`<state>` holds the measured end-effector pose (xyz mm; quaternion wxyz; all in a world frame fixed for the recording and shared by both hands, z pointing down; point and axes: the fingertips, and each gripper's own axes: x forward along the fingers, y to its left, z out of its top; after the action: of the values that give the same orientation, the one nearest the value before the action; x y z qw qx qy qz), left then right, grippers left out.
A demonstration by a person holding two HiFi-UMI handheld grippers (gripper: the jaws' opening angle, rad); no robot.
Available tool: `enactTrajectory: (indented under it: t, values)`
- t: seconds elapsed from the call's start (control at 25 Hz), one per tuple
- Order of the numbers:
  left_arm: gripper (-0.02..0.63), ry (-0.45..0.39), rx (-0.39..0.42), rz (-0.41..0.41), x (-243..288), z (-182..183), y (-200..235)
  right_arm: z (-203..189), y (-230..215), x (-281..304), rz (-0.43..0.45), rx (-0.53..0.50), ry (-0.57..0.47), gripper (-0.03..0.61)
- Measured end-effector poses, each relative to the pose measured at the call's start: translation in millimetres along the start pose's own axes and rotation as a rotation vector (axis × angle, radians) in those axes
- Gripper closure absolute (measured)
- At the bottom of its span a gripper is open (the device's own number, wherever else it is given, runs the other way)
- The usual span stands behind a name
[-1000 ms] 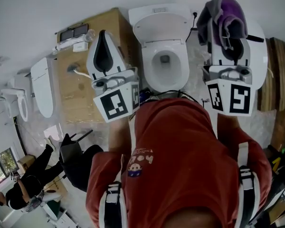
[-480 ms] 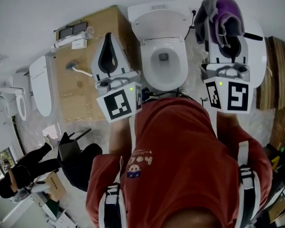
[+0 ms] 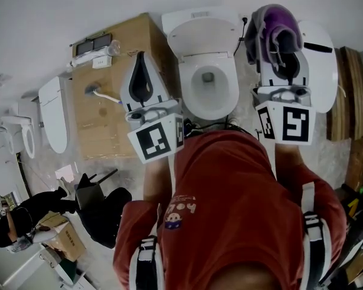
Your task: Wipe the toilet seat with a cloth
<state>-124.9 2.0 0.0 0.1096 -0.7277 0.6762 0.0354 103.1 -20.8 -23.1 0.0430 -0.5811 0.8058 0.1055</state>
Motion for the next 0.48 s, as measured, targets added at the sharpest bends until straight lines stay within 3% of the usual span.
enactTrajectory:
  t: [0.48]
  values:
    - [0.600,0.002,-0.017,-0.014,-13,2,-4,-14,9,-12,0.007,-0.003,0.019,0.488]
